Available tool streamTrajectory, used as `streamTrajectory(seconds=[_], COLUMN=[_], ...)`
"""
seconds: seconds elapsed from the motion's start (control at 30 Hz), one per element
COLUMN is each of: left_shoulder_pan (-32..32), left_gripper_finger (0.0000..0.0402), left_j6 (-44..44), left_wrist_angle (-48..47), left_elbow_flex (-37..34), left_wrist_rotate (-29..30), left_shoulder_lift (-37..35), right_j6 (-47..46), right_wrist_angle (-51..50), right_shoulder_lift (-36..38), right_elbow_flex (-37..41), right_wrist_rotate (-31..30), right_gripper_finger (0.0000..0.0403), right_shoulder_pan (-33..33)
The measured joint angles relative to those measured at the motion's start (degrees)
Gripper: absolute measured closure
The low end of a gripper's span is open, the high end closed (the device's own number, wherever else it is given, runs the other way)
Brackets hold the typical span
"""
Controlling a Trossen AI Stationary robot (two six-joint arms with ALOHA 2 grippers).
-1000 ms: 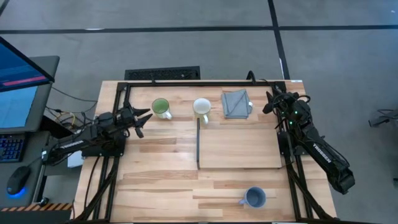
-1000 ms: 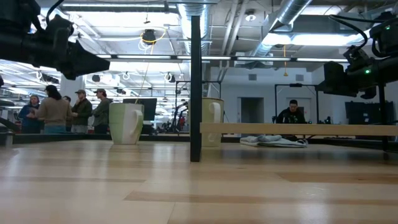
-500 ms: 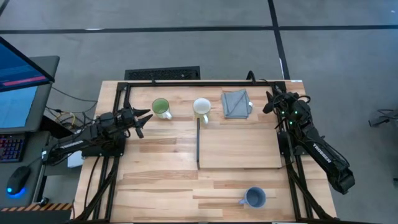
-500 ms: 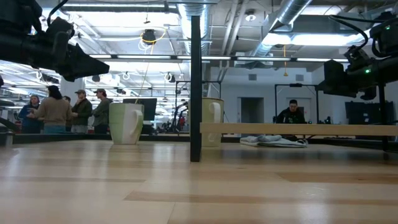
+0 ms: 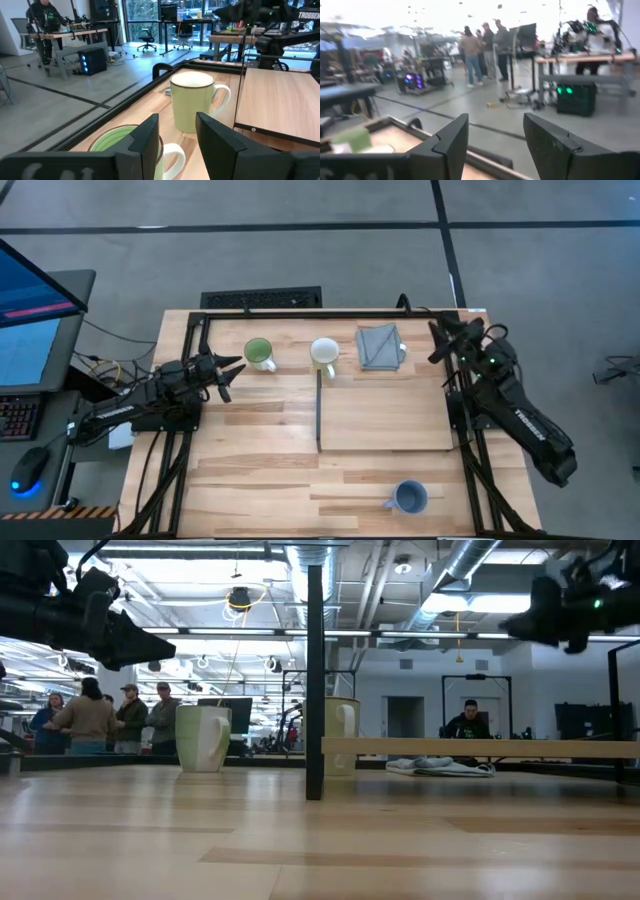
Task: Stack small to large cups/mugs on shelf
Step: Put the light green mug on the shelf
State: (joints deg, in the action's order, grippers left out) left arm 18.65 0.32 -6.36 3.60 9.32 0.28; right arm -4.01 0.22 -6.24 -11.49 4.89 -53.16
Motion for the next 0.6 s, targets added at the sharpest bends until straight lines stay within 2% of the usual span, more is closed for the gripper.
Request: streamTrajectory(seconds=[0.23,0.6], left_shoulder_pan=[0.0,0.0], left_gripper_finger=[0.0280,0.0280], left_j6=[0.0,-0.6], left_wrist_angle=[-0.1,-0.1], left_elbow_flex=[0.0,0.0], left_wrist_rotate=[0.0,0.0], left_shoulder_lift=[1.6,8.4], right_j6=[4.8,8.7], right_wrist_angle=[-3.9,-12.7], right_shoulder_lift=[-6.3,-28.2], right_elbow_flex=[-9.0,-27.5], right_wrist_rotate=[0.0,-0.3], right_gripper_finger=[0.0191,0.0191], right_shoulder_pan=[6.3,13.3])
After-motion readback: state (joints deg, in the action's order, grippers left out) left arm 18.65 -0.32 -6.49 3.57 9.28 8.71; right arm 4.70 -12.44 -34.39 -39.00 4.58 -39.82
